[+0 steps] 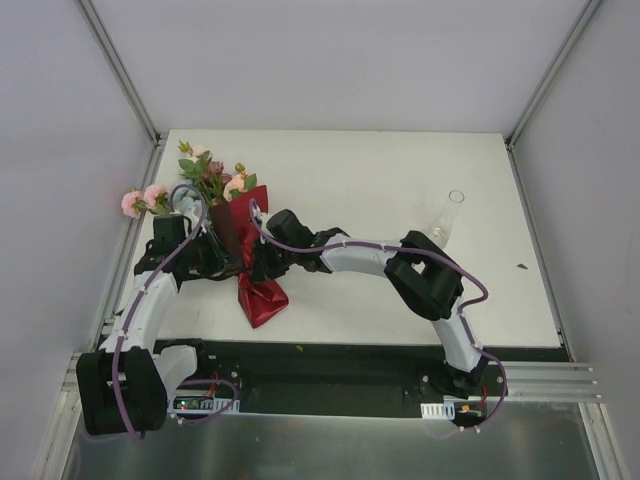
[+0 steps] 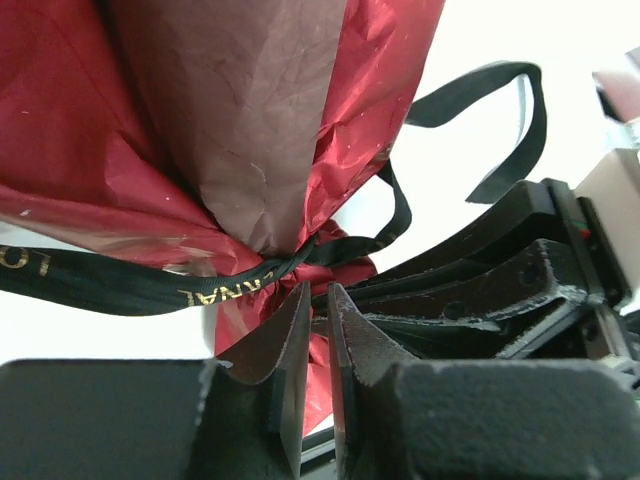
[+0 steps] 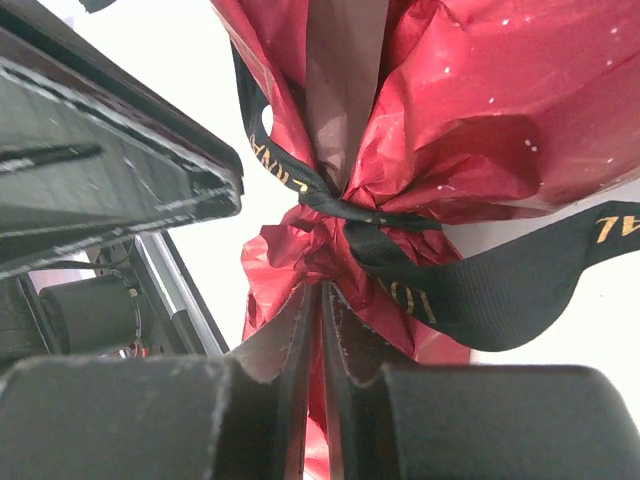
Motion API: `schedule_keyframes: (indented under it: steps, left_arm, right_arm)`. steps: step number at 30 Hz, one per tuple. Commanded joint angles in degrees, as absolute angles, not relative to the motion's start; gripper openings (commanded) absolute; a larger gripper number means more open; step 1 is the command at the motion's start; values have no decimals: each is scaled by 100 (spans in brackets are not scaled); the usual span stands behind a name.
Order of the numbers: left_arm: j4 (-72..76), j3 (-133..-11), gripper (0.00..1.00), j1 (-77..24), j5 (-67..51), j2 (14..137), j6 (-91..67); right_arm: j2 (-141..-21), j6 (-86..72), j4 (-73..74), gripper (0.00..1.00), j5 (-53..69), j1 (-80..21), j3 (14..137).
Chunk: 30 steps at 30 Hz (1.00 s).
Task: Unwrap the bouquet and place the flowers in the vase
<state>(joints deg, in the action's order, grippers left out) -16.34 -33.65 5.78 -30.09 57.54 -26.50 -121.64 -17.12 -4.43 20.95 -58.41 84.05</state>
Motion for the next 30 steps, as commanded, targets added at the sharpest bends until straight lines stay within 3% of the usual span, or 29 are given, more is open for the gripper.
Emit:
schedule_keyframes:
  steps: [1, 5, 13, 30]
  left_arm:
    - [-2074, -3735, 12, 230, -2954, 6073, -1987]
    - [-2337, -4042, 14, -569, -2173, 6336, -1846]
    - [-2373, -4227, 9, -835, -1521, 6618, -1793]
    - [-2759, -5009, 15, -1626, -441, 7470, -1486]
  right_arm:
    - [-12208, -1679, -475, 10, 2092, -5783, 8314]
    - [-12191, -1670, -466, 10, 2127, -5748, 8271]
    - [-12120, -1661, -545, 10, 2118, -5634, 8069]
    - [-12076, -1573, -633, 9, 2250, -5353, 7849]
